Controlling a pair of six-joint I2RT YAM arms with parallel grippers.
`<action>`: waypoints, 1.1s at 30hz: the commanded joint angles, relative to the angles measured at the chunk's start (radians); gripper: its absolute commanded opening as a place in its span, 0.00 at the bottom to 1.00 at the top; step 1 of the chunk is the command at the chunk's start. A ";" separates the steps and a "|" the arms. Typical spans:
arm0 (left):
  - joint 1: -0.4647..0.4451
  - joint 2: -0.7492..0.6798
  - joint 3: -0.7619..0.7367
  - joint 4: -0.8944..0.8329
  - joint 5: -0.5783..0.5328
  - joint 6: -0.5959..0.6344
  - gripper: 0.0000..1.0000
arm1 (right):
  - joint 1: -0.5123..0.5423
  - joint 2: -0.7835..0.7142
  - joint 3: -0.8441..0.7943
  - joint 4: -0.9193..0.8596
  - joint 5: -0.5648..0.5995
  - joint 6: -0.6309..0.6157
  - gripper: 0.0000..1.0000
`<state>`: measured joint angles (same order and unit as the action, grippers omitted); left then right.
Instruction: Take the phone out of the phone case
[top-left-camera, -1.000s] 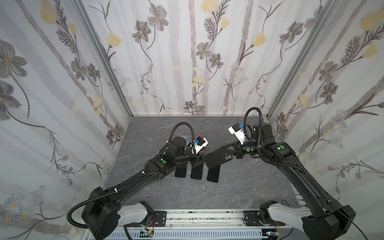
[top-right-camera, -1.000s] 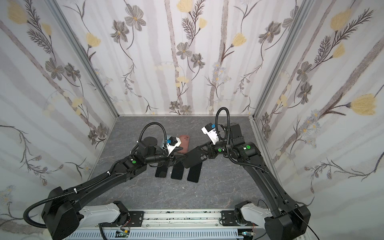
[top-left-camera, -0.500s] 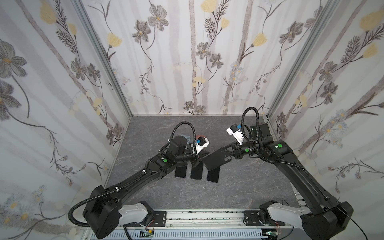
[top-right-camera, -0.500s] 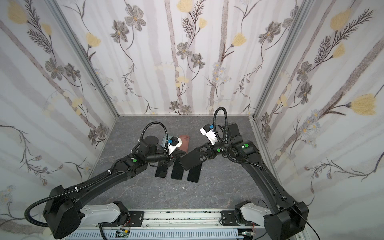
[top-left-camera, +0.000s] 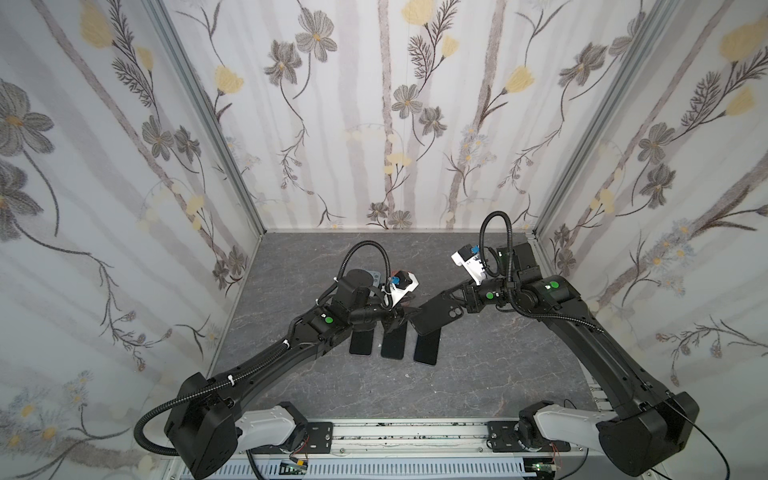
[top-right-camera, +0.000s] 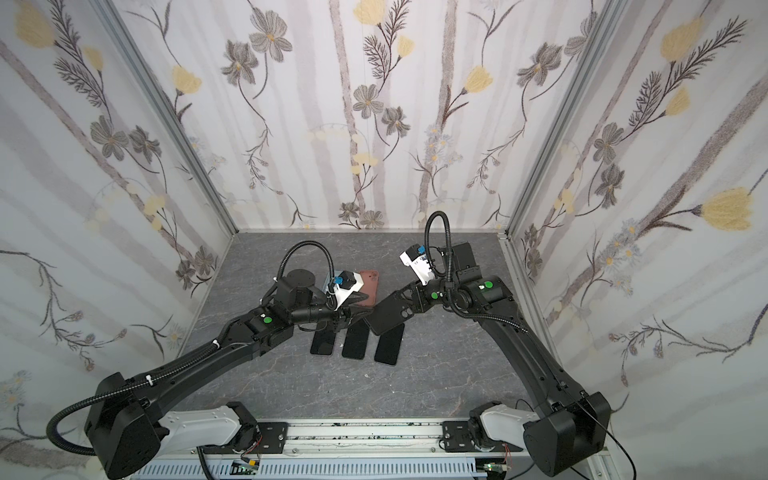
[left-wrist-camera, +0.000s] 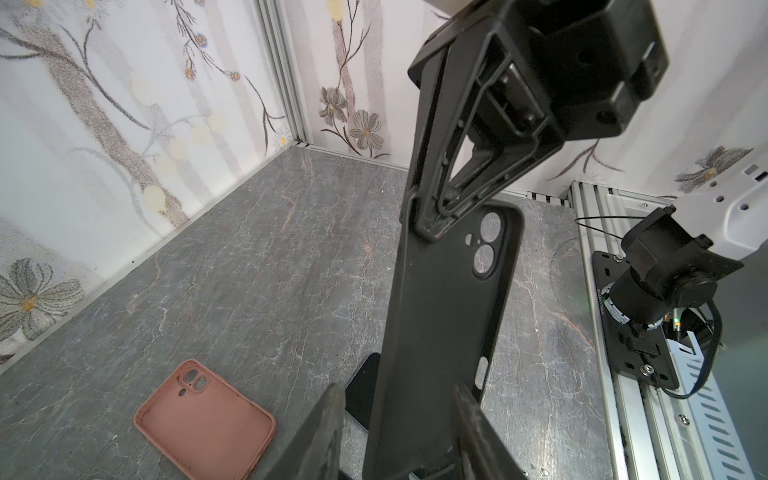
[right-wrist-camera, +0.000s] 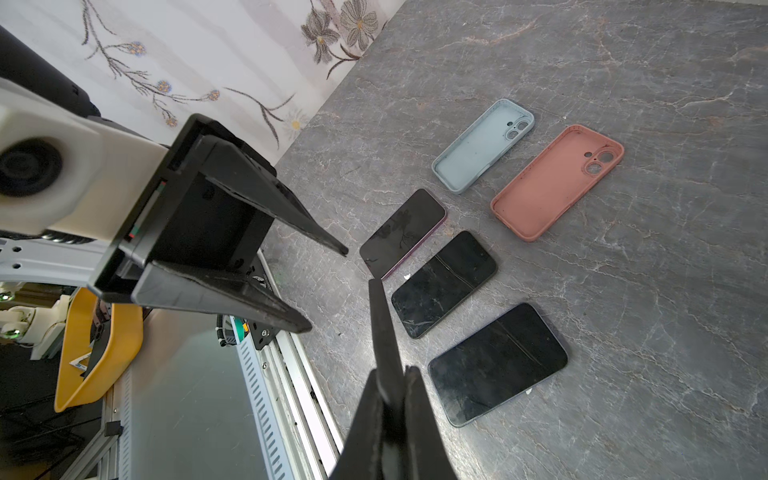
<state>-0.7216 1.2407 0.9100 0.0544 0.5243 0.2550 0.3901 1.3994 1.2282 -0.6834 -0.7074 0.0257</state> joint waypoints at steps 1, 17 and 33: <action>-0.002 0.012 0.009 0.007 0.035 0.006 0.42 | 0.003 0.000 0.011 0.033 -0.060 0.003 0.00; -0.008 0.054 0.026 0.007 0.033 0.007 0.00 | 0.012 0.004 0.005 0.048 -0.113 0.014 0.00; -0.021 0.128 0.096 0.060 -0.380 -0.385 0.00 | 0.012 -0.234 -0.225 0.492 0.493 0.422 0.58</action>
<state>-0.7364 1.3540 0.9894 0.0586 0.2958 0.0315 0.4023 1.2026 1.0676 -0.3985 -0.4057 0.2836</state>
